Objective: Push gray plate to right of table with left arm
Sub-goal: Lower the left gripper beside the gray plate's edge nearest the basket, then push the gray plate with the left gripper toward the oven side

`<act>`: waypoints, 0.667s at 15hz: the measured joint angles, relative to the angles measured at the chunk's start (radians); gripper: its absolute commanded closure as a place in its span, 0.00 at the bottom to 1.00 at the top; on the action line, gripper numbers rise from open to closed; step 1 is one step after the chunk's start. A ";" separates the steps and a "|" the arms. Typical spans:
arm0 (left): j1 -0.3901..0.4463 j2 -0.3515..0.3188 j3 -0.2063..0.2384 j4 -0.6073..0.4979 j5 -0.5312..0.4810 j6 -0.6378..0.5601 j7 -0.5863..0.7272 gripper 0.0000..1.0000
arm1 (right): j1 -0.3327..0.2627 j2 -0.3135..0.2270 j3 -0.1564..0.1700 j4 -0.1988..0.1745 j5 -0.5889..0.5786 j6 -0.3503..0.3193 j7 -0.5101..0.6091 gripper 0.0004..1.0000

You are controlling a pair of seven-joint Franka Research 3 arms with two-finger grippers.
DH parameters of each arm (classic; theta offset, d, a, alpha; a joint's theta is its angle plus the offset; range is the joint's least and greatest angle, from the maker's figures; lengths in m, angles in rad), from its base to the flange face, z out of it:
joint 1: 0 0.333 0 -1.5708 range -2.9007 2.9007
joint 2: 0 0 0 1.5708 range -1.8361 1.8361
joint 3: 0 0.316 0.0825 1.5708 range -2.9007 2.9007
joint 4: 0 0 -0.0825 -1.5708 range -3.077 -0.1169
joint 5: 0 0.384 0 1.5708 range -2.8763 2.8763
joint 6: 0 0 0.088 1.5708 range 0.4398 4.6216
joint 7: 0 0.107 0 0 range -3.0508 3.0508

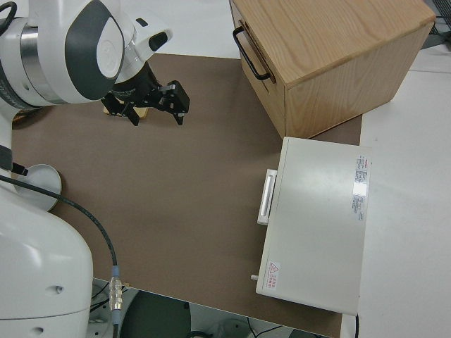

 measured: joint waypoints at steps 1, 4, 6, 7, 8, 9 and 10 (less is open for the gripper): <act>0.000 0.000 0.000 -0.008 0.000 0.011 0.001 0.01 | 0.000 0.000 0.000 0.000 0.000 0.000 0.000 0.02; 0.000 0.001 0.000 -0.025 0.000 0.031 0.003 0.01 | 0.000 0.000 0.000 0.000 0.000 0.000 0.000 0.02; -0.002 0.004 -0.001 -0.033 0.000 0.046 0.005 0.01 | 0.000 0.000 0.000 0.000 0.000 0.000 0.000 0.02; -0.004 0.007 -0.002 -0.037 0.000 0.051 0.006 0.01 | 0.000 0.000 0.000 0.000 0.000 0.000 0.000 0.02; -0.009 0.010 -0.002 -0.039 0.000 0.056 0.006 0.01 | 0.000 0.000 0.000 0.000 0.000 0.000 0.000 0.02; -0.014 0.015 -0.003 -0.043 0.000 0.066 0.006 0.01 | 0.000 0.000 0.000 0.000 0.000 0.000 0.000 0.02; -0.016 0.020 -0.005 -0.045 0.000 0.076 0.006 0.01 | 0.000 0.000 0.000 0.000 0.000 0.000 0.000 0.02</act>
